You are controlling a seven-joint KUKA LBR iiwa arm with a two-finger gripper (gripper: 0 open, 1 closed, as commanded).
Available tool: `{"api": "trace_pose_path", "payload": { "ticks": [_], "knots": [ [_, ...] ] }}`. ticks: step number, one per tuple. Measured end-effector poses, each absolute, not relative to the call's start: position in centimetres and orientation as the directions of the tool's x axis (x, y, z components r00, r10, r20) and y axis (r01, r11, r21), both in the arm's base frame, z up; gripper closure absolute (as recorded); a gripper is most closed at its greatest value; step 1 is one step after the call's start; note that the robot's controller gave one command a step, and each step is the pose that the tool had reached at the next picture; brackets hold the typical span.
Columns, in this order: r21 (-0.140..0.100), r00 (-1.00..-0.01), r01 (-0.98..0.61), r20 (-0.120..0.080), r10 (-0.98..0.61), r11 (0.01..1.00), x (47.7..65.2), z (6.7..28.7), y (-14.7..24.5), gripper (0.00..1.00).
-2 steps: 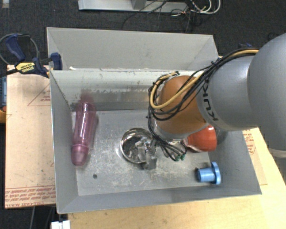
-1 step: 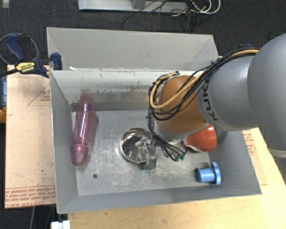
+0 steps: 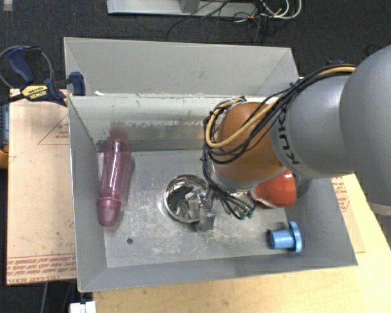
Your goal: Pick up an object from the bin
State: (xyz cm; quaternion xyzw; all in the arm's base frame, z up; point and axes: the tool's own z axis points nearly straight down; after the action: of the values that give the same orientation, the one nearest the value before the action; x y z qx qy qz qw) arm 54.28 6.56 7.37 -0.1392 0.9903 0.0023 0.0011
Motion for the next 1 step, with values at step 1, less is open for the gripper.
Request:
{"api": "trace_pose_path", "payload": {
  "ticks": [1],
  "knots": [
    [0.004,-0.961,-0.276,-0.003,-0.276,0.961,54.29,7.73,6.57,1.00]
  ]
}}
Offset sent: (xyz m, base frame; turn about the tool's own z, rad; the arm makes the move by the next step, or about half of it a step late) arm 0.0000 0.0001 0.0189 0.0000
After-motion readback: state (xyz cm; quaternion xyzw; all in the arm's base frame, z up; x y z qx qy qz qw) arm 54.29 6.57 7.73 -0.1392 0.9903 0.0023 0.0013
